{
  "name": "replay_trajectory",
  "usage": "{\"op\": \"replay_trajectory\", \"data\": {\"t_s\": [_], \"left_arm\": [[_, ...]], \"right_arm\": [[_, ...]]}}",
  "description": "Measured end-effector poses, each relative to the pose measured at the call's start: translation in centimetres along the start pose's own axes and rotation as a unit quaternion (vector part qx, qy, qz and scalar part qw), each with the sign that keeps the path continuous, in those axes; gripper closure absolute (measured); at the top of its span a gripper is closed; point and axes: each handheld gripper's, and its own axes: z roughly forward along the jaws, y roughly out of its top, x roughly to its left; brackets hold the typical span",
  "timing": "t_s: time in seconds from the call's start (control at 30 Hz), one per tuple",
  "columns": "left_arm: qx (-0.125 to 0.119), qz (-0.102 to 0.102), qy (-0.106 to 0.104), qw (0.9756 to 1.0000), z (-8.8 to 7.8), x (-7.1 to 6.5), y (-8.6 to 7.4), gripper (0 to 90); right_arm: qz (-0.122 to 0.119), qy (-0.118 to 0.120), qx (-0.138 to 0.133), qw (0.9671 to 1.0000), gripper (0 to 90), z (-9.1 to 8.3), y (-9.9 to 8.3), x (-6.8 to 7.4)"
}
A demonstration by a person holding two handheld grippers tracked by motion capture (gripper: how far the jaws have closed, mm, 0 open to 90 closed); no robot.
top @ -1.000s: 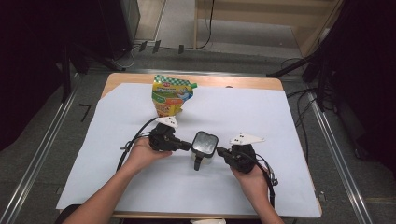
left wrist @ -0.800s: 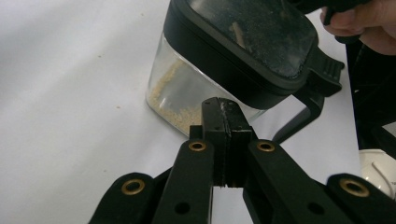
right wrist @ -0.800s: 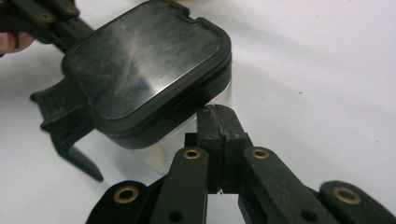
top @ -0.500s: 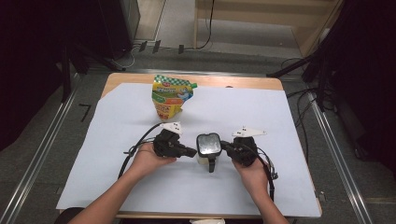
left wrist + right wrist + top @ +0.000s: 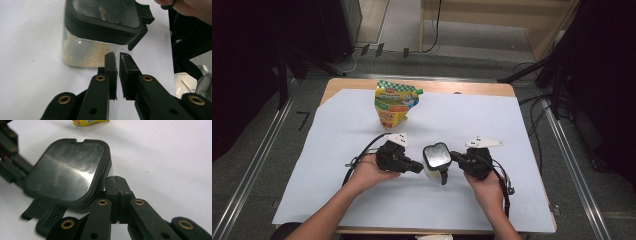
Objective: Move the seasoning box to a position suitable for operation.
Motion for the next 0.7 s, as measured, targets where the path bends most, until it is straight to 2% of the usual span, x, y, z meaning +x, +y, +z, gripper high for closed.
{"op": "replay_trajectory", "data": {"t_s": [0.03, 0.1, 0.17, 0.27, 0.4, 0.5, 0.7], "left_arm": [[-0.003, -0.002, 0.005, 1.0, -0.3, 0.1, 0.0, 84.4], [-0.009, -0.014, 0.009, 0.9998, -0.9, 0.4, -0.1, 78.7], [-0.015, -0.013, 0.018, 0.9996, -1.2, 0.7, -0.2, 70.9], [-0.018, -0.014, 0.02, 0.9995, -1.5, 1.1, -0.3, 61.2], [-0.021, -0.013, 0.028, 0.9993, -1.6, 1.6, -0.2, 56.1], [-0.028, -0.019, 0.03, 0.999, -1.9, 2.0, -0.2, 51.7], [-0.038, -0.022, 0.036, 0.9984, -2.3, 2.5, -0.2, 46.7]], "right_arm": [[0.0, 0.0, 0.0, 1.0, 90.0, 0.0, 0.0, 0.0], [0.004, 0.001, -0.003, 1.0, 90.0, -0.8, -0.2, 0.2], [0.006, 0.003, -0.003, 1.0, 90.0, -1.5, -0.4, 0.5], [0.007, 0.004, -0.003, 1.0, 90.0, -2.9, -0.9, 1.2], [0.006, 0.011, -0.006, 0.9999, 90.0, -3.7, -1.4, 1.8], [-0.004, 0.019, -0.005, 0.9998, 90.0, -4.2, -1.9, 2.5], [-0.02, 0.033, 0.005, 0.9992, 90.0, -4.1, -2.4, 4.2]]}}
